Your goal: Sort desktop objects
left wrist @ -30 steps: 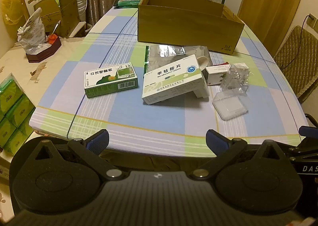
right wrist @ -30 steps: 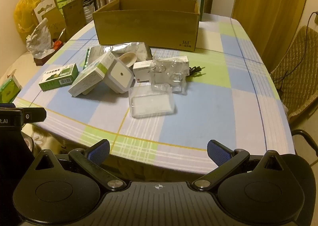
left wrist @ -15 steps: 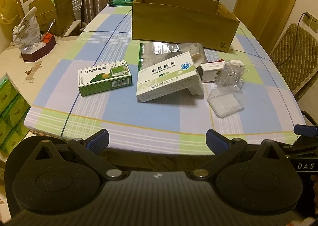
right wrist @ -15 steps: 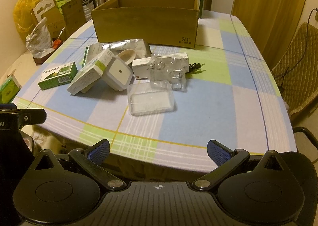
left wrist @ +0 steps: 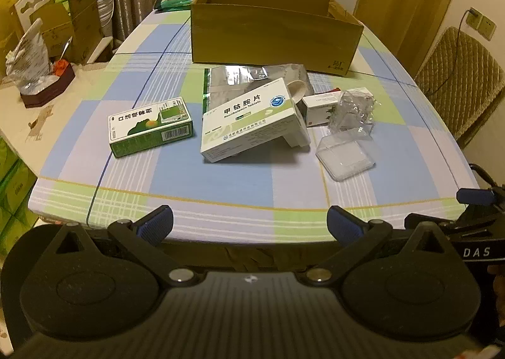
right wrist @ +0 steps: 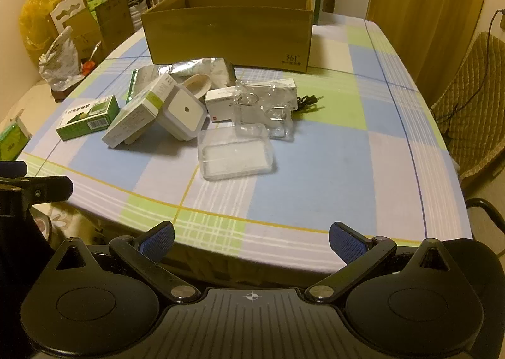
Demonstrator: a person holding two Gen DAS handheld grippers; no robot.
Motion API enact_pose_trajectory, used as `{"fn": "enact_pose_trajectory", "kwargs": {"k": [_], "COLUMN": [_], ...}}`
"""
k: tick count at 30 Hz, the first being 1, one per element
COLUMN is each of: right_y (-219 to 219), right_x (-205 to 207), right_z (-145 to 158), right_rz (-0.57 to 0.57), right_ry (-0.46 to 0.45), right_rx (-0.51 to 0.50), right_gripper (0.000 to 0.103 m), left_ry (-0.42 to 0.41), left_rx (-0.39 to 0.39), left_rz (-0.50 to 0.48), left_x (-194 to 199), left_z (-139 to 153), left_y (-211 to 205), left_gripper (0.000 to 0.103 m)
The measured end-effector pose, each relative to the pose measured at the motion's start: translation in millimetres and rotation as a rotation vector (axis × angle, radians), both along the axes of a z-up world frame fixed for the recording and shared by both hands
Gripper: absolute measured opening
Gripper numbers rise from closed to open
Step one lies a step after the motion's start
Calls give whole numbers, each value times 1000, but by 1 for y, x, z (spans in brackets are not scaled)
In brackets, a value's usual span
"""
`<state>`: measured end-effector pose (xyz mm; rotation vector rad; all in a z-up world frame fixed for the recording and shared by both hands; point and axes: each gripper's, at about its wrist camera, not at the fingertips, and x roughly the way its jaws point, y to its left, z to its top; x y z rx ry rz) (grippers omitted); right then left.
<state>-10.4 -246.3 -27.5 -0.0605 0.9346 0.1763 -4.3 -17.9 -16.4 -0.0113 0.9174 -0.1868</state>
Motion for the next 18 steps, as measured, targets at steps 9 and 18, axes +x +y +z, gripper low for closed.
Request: {"fn": "enact_pose_trajectory", "kwargs": {"k": [9, 18], "right_y": [-1, -1], "right_x": [2, 6], "right_z": [-2, -3], "right_rz": [14, 31], "right_ry": [6, 7], "right_rx": [-8, -20], "right_gripper": [101, 101], "left_ry": [-1, -1], "left_rx": [19, 50], "left_rz": [-42, -75], "left_x": [1, 5], "left_z": [-2, -3], "left_y": [-3, -5], "left_gripper": [102, 102]}}
